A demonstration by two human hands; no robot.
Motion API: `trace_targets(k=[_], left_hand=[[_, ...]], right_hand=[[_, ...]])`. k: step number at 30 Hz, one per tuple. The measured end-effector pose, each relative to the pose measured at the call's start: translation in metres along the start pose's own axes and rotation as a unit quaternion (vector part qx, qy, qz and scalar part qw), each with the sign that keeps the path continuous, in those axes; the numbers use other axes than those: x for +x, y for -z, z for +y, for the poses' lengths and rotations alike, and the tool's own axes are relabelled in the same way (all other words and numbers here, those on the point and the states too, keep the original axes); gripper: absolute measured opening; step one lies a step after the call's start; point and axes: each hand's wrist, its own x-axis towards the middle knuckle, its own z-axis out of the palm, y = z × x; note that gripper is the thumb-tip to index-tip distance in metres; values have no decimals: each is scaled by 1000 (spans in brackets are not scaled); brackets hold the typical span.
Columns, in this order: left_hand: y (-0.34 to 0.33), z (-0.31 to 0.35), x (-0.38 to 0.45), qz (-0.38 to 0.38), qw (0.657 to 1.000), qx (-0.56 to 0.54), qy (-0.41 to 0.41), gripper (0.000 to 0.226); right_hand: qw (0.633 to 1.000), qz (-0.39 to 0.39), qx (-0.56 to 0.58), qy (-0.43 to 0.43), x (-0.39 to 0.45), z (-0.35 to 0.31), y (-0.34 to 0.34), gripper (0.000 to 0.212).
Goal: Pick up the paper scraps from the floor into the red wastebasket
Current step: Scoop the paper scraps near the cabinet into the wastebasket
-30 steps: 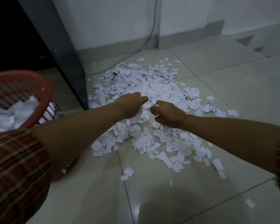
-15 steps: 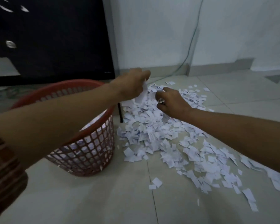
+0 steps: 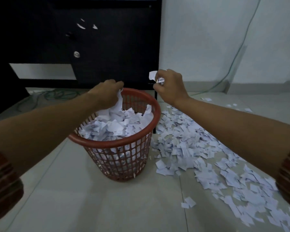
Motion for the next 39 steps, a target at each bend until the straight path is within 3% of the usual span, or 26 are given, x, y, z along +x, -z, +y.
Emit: trace_targets(k=[5,8,13,15,18,21,25,29,33,37,39], left_hand=[[-5,-22,-16,-67,998,2,13,50],[-8,-30,-24,-110,994,6,3,56],[-10,-37,-31,-164,986,16,2,74],[-10,-37,-29,-172,985,6,10,79],[-10,-35,-28,-181,983,-3,17,74],[-11,-29,-27,-206,978,-27,37,75],[-27,-14,-25,-296,952,-63,50,88],[-51,2,-25,-374,924,-12,73,90],[-73,16,-36,-422,902,59,71,99],[-76,32,-40,-425,894,123,67,68],[-77,34,-37,-441,888,116,57,68]], right_hand=[[996,-63,57,1,-2,-35,-34,11],[982,-169,76,-17,-8,-47,-48,7],[919,-392,19,-24,-13,-46,-64,51],[898,-437,26,-40,-13,-45,-65,64],[905,-425,19,-21,-12,-41,-63,64],[926,-378,-2,11,-10,-35,-62,48],[954,-295,-12,49,-9,-25,-62,23],[971,-235,1,37,-10,-17,-61,14],[974,-226,-8,32,-13,-7,-58,14],[974,-223,-8,36,-16,-6,-53,13],[975,-218,-4,42,-16,-8,-50,15]])
